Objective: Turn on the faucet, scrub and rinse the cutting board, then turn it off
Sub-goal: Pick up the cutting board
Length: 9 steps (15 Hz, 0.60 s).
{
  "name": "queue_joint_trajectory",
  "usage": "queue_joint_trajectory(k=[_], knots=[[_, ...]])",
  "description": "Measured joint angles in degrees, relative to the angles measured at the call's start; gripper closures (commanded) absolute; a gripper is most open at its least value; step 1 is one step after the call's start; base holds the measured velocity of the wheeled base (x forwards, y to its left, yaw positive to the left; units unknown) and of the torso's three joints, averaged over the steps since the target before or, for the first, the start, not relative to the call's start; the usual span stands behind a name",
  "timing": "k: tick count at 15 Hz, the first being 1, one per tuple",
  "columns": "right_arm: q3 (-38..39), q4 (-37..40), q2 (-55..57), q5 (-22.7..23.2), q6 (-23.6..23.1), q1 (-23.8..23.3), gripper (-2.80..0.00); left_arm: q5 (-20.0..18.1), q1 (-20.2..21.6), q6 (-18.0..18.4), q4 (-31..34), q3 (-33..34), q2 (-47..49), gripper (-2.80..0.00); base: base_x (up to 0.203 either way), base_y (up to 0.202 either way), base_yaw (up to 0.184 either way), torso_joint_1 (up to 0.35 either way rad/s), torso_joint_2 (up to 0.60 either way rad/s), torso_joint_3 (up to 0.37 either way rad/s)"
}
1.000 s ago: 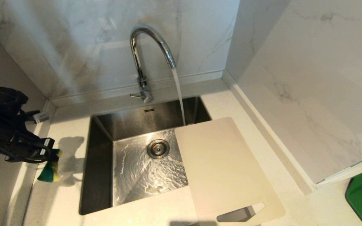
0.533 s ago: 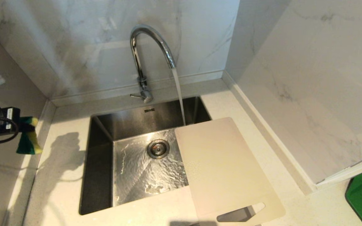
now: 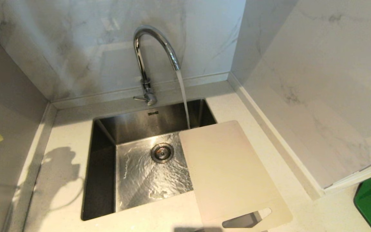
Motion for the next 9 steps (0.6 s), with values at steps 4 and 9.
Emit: queue_joint_trajectory(k=[4, 9], knots=[[0.0, 0.0, 0.0, 0.0, 0.0, 0.0, 0.00, -0.4, 2.6, 2.4, -1.8, 5.0, -7.3, 0.00, 0.000, 0.000, 0.000, 0.000, 0.00, 0.000], [0.0, 0.0, 0.0, 0.0, 0.0, 0.0, 0.00, -0.2, 4.6, 3.4, -10.3, 19.7, -15.8, 0.00, 0.000, 0.000, 0.000, 0.000, 0.00, 0.000]])
